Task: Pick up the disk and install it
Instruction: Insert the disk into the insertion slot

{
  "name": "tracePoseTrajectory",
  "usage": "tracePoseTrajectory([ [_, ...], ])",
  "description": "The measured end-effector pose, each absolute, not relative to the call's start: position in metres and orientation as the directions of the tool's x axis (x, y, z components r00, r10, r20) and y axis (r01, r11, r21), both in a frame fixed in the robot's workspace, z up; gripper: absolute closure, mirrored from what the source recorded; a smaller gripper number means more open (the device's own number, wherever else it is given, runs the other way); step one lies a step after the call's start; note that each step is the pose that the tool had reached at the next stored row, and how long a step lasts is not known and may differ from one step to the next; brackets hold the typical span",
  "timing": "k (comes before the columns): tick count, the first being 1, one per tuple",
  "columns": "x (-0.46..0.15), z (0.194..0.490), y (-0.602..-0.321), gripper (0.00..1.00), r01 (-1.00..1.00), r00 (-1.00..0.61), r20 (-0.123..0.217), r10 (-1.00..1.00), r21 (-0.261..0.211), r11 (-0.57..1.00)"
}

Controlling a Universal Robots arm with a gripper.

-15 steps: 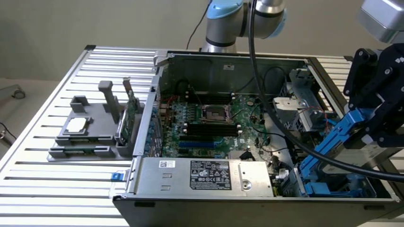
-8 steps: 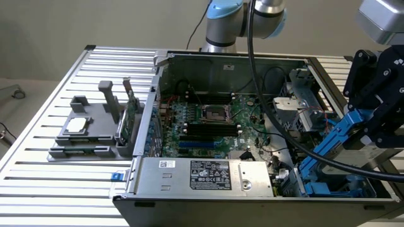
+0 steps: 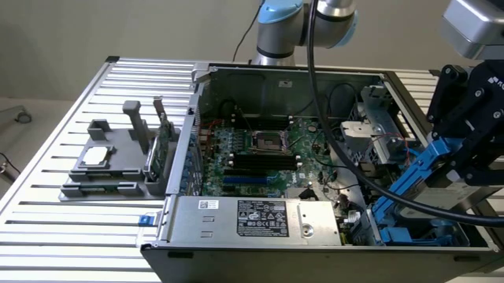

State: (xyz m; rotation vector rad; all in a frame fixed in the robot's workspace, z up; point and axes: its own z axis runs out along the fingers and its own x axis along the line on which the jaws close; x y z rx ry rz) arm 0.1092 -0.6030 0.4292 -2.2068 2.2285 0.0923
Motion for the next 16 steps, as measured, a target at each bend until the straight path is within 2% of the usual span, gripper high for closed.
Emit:
tracePoseTrajectory([
  [16, 0.1092, 0.4212, -0.6013, 0.67, -0.999, -0.017, -0.044, -0.999, 0.039, 0.016],
])
